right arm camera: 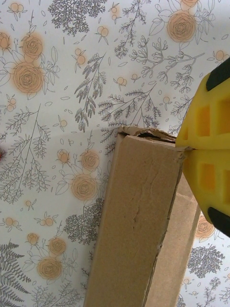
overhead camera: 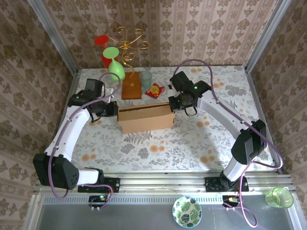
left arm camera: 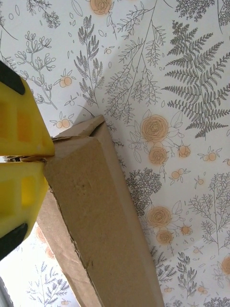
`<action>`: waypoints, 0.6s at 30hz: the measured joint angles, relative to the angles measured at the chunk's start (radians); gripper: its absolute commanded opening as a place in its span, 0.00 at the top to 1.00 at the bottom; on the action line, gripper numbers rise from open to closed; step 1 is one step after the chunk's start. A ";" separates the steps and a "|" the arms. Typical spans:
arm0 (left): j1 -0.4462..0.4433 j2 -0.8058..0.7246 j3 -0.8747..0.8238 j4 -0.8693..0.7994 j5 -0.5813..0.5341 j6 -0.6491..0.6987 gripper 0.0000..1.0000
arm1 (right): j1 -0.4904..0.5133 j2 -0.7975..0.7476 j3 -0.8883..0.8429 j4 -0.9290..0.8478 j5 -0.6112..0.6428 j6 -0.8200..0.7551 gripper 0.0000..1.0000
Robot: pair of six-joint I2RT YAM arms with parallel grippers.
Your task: Fold the paper box
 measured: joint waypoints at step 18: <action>0.011 0.110 0.140 -0.149 0.074 -0.101 1.00 | -0.006 0.011 0.010 -0.013 0.002 0.001 1.00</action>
